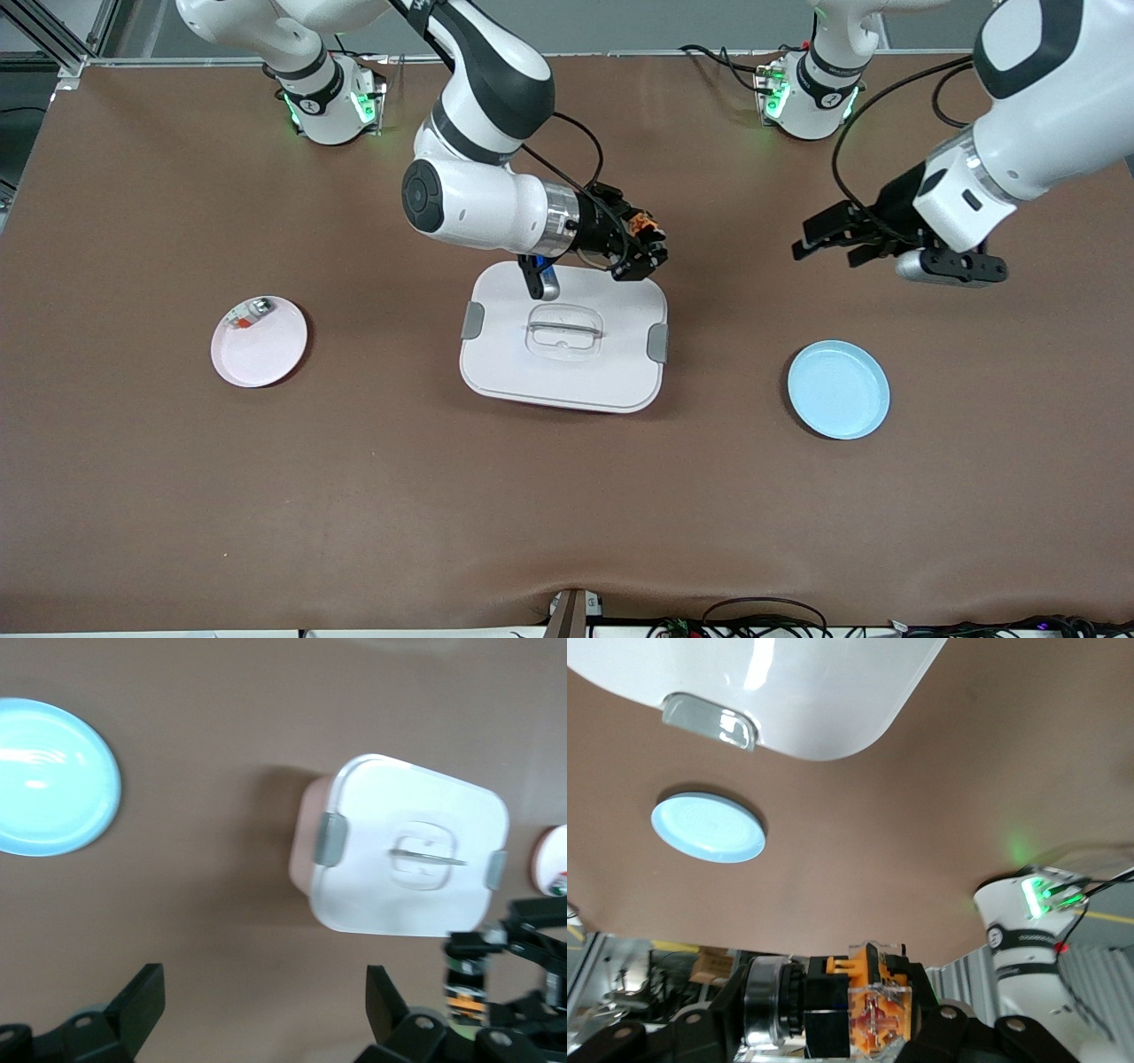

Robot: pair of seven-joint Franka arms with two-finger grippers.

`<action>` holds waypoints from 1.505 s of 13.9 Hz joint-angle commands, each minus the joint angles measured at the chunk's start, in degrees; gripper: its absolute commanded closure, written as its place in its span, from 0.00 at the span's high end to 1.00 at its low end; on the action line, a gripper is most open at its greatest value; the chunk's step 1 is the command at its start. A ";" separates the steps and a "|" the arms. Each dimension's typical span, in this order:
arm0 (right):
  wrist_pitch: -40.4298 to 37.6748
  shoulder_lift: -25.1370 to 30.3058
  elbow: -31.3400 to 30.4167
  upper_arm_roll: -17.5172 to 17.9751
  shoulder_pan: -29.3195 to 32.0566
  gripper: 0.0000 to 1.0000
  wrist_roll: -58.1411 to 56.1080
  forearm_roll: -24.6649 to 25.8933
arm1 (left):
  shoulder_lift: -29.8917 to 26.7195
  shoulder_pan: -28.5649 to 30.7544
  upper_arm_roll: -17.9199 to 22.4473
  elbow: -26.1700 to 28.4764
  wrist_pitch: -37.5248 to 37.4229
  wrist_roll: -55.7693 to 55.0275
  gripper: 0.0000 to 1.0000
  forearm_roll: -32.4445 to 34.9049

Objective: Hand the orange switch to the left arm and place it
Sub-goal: 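Hold the switch above the box while the left gripper reaches toward it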

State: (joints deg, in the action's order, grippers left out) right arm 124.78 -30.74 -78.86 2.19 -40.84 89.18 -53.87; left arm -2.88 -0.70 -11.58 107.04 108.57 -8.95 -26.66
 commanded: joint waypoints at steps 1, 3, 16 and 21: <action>3.53 -1.51 2.22 -0.60 -1.78 0.24 2.91 -3.35 | -4.15 0.17 -1.50 6.16 4.27 0.94 1.00 -6.98; 8.79 -2.04 2.22 -0.60 -3.89 0.23 5.64 -3.35 | -4.06 0.17 -3.26 6.60 5.77 1.04 1.00 -9.89; 10.57 -3.71 3.63 -0.69 -4.78 0.24 6.18 -3.26 | -2.74 0.08 -9.69 12.41 14.12 9.65 0.76 -17.81; 10.31 -3.71 3.63 -0.78 -4.78 0.24 6.00 -2.82 | -1.16 0.08 -11.79 13.20 15.97 10.18 0.69 -17.99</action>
State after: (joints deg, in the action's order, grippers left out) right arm 135.55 -33.54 -77.12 1.80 -45.32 94.45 -56.17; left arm -4.34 -0.80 -22.25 119.50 122.82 -0.18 -42.99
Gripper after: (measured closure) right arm 0.273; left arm 0.291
